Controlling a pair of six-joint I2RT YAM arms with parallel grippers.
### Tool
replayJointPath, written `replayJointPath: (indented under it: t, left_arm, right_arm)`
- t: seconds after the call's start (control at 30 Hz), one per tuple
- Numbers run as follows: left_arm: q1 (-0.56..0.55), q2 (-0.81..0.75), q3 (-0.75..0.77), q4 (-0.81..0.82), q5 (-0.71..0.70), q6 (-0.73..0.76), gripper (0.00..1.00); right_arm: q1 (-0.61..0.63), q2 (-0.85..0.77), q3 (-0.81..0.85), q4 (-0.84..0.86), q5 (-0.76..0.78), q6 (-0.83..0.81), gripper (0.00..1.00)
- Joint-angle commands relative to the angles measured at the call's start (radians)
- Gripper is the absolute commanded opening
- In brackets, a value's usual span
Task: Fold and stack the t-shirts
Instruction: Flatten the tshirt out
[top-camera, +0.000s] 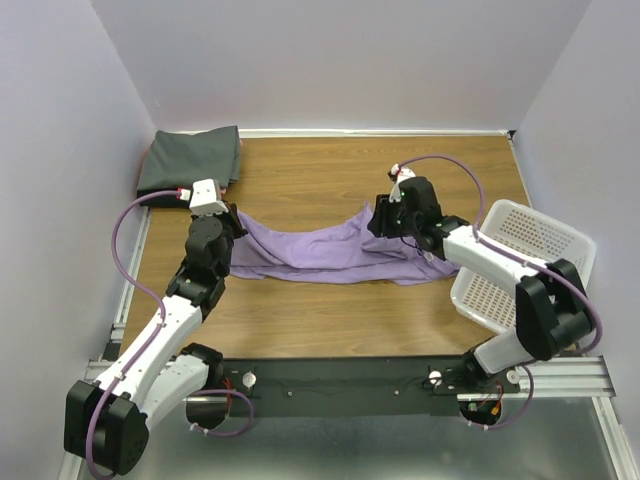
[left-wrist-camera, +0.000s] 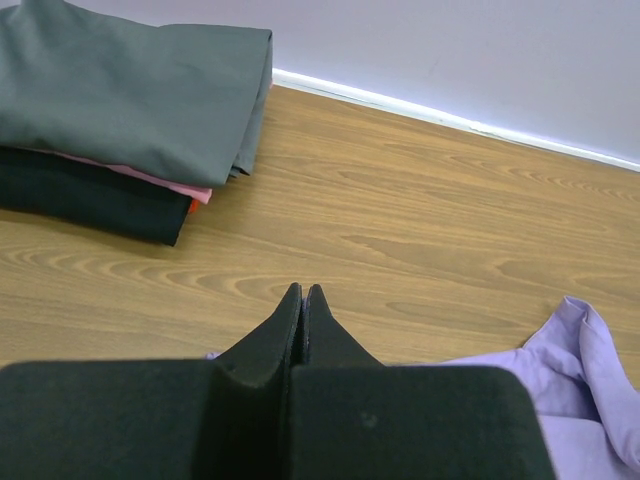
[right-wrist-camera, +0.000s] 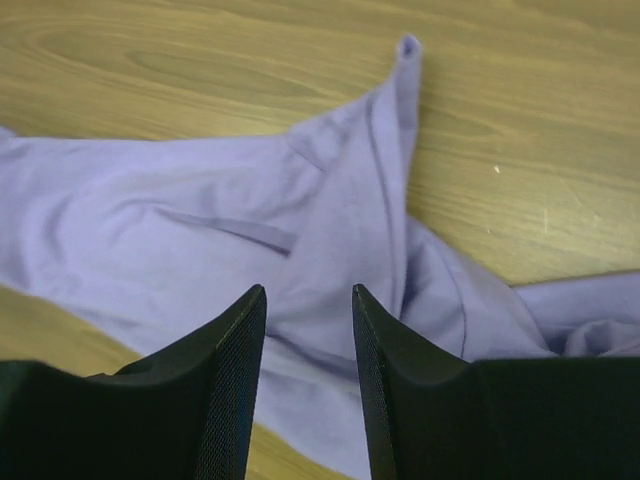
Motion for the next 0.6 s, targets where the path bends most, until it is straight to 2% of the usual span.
replayJointPath:
  t: [0.0,0.37,0.57]
  left_arm:
    - [0.004,-0.015,-0.006,0.031,0.020,-0.001,0.00]
    - [0.004,-0.011,-0.013,0.059,0.078,-0.015,0.00]
    - [0.004,-0.017,-0.014,0.060,0.078,-0.014,0.00]
  right_arm:
    - [0.000,0.093,-0.004,-0.016,0.128,0.051,0.47]
    - [0.000,0.047,-0.142,-0.034,0.125,0.131,0.47]
    - [0.014,0.057,-0.162,-0.036,0.137,0.148,0.47]
